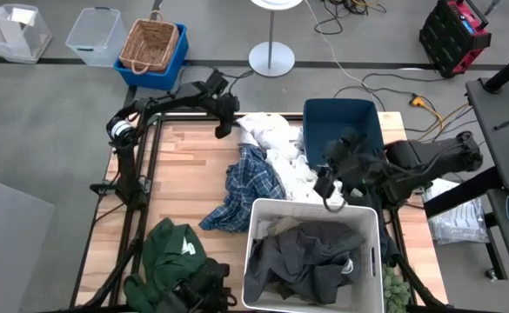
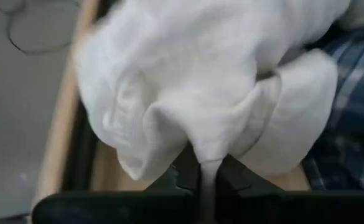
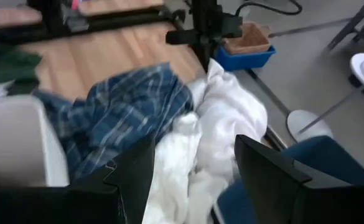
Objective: Sort clothes
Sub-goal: Put the top white shirt into the blue bin
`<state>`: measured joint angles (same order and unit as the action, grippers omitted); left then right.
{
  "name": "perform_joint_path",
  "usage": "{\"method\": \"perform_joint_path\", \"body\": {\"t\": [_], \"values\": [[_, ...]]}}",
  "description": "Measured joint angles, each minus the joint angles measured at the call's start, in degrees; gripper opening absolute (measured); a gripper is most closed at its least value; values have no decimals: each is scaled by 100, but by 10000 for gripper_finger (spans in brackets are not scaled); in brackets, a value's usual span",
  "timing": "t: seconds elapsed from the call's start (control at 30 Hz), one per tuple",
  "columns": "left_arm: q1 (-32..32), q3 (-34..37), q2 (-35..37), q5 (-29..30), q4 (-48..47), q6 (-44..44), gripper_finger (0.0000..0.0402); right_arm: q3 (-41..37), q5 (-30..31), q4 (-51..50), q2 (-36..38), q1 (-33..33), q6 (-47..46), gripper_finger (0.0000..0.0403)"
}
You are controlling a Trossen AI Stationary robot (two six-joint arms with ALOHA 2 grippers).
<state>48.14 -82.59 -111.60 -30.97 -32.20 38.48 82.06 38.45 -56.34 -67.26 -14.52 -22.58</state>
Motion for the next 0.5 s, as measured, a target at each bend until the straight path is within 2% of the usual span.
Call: {"method": "perform_joint_path", "body": {"t": [0.2, 0.33, 0.5], "values": [[-16, -817, 434, -183, -369, 53, 0, 0, -1097, 690, -45, 1120, 875, 215], [-69, -1398, 649, -630, -535, 49, 0, 0, -1978, 1140, -144, 1943, 1503, 217], [-210, -2240, 757, -1097, -1028, 20, 0, -2, -2349, 1868, -302, 2558, 2239, 229]]}}
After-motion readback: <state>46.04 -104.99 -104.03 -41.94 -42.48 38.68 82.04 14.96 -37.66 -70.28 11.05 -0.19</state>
